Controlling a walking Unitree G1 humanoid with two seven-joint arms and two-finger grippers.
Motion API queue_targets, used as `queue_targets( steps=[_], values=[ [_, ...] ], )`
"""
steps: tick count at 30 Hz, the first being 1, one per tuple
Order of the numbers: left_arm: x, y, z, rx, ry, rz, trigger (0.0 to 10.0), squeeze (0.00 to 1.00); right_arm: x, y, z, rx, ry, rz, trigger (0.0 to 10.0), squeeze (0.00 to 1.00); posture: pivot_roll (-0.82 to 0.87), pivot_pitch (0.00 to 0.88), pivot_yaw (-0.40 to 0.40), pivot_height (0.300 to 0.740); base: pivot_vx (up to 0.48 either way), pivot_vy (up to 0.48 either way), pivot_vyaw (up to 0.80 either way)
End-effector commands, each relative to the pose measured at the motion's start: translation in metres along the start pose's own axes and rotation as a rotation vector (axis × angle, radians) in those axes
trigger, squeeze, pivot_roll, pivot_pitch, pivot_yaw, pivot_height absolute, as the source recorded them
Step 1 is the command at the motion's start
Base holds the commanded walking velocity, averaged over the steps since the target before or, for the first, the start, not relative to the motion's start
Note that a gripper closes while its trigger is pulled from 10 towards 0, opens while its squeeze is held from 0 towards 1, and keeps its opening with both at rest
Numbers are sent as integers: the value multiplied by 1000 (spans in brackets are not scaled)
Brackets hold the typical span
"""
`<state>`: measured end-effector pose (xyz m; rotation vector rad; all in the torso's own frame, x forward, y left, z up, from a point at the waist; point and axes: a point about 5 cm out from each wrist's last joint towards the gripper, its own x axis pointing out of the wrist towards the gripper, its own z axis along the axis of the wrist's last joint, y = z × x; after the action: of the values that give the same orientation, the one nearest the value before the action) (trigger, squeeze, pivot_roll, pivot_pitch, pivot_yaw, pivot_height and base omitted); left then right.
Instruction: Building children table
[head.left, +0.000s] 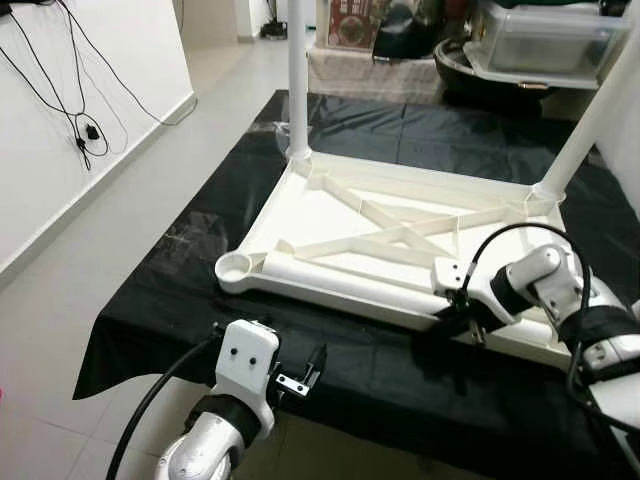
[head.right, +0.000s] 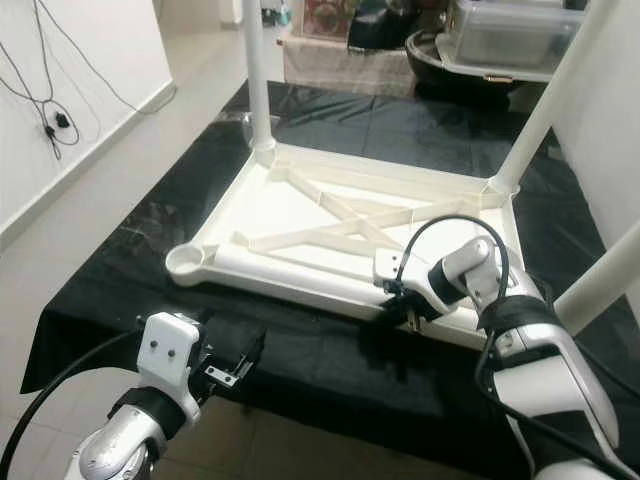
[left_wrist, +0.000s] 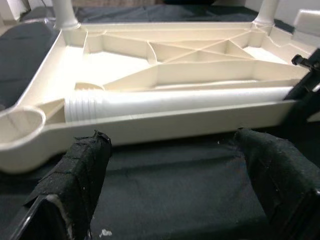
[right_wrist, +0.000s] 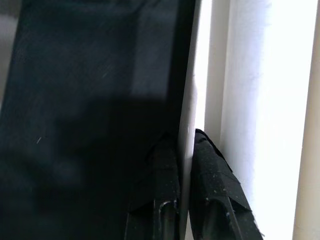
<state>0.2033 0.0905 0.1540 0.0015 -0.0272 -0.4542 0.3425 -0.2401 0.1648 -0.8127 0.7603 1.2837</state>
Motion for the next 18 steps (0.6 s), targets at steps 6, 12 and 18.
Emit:
queue_targets(
  steps=[6,12,18],
  values=[
    [3,3,-8,2,12,5,10000,0,14,17,-12,-121,186,218,0,0,158,63,-28,740,0,0,0],
    [5,4,-10,1,6,5,10000,0,10,16,-14,-152,236,207,0,0,157,61,-30,740,0,0,0],
    [5,4,-11,3,4,7,10000,0,14,11,-8,-168,192,151,10000,439,160,60,-28,740,0,0,0]
  ],
)
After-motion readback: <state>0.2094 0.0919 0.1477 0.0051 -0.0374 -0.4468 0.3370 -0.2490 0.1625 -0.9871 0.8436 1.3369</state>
